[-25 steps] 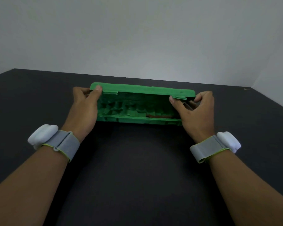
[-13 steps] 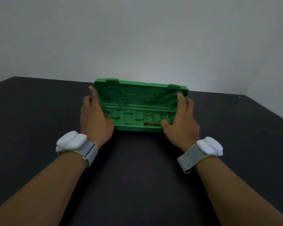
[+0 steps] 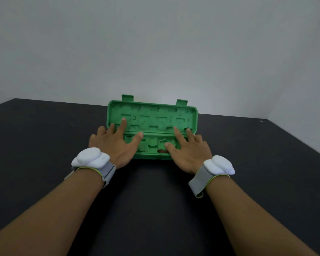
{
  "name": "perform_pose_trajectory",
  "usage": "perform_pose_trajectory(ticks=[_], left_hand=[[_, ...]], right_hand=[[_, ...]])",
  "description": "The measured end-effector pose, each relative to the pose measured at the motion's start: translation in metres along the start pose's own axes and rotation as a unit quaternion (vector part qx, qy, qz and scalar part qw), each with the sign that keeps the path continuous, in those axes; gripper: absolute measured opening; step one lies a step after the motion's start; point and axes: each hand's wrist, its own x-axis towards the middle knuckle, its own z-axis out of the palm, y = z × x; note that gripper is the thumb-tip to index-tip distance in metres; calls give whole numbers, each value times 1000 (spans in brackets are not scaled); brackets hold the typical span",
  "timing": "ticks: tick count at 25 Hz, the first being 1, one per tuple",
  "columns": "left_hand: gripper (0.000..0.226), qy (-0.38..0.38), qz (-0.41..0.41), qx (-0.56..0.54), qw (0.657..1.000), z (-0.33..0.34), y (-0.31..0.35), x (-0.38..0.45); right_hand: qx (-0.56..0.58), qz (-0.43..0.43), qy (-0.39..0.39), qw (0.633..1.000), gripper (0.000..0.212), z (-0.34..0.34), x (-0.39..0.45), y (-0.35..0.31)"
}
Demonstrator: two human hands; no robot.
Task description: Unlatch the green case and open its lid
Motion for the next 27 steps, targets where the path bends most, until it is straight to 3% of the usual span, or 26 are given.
perform_pose_trajectory(ticks=[4,13,18,22,27], left_hand=[[109,24,4,46,999,3,7,7],[117,31,0,86,996,10,12,11],[126,-14,-7,51,999,10,12,17],[122,-6,6,14,1000,12,8,15],[98,45,37,-45,997,2,5,6]], right_hand=[[-13,9,-6,1000,80,-1,5,-3],[-21,7,-5,1000,86,2,18,-6],[-29,19,-4,999,87,0,29,-7],[-19,15,34,999,75,2,21,-9],[45,9,103,994,54,-3,10,-10]])
